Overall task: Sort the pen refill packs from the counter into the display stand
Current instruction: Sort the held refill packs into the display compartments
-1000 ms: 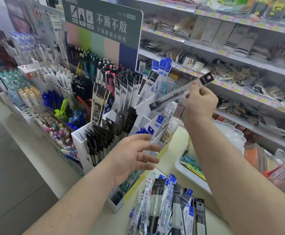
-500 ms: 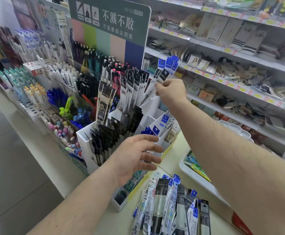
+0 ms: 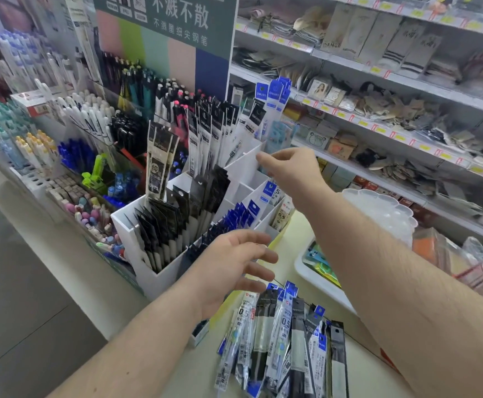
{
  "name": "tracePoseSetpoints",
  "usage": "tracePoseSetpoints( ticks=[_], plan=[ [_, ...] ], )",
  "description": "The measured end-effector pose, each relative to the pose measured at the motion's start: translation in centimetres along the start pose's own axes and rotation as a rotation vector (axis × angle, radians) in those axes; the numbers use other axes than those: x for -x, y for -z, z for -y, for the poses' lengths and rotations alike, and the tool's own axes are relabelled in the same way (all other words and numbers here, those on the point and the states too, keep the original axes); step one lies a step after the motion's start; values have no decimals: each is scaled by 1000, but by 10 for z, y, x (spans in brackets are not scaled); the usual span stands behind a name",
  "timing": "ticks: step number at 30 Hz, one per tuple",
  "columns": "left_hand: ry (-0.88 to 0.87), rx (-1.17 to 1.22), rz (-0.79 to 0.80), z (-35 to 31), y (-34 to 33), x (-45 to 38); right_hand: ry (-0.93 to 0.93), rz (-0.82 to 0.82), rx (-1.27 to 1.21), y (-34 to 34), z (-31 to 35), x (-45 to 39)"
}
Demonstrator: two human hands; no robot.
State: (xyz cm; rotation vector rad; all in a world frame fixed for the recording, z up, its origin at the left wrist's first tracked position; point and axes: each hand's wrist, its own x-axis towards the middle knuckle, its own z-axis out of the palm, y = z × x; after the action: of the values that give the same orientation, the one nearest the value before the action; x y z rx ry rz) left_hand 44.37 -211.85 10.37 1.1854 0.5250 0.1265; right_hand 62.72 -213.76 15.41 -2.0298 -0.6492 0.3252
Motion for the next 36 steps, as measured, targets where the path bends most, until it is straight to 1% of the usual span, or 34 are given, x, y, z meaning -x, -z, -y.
tracePoseSetpoints(
  ticks=[7,10,14,16,20,23,25,28,30,34,36],
  plan=[
    [31,-144,16,20,-24,-4,-96,5,-139,14,-44,57],
    [45,-226,4,34,-30,-8,-155,-12,-159,21,-71,74],
    [54,-312,-24,50,-34,-13,-253,-12,-173,18,-102,73],
    [48,-333,-43,53,-35,-14,-270,9,-153,10,-112,62],
    [-35,-383,-104,47,-32,-21,-266,18,-88,-15,-121,24],
    [-168,-510,-179,34,-28,-21,-262,4,-114,-34,-117,-2],
    [-233,-610,-196,25,-25,-17,-260,5,-123,-44,-116,-13],
    [-253,-672,-197,19,-21,-9,-232,9,-68,-52,-119,-17],
    [-242,-671,-195,18,-17,-6,-195,54,-46,-54,-118,-12],
    [-211,-650,-179,25,-13,-8,17,159,94,-49,-111,5],
    [-198,-644,-169,30,-12,-10,76,219,88,-42,-105,14]
  ],
)
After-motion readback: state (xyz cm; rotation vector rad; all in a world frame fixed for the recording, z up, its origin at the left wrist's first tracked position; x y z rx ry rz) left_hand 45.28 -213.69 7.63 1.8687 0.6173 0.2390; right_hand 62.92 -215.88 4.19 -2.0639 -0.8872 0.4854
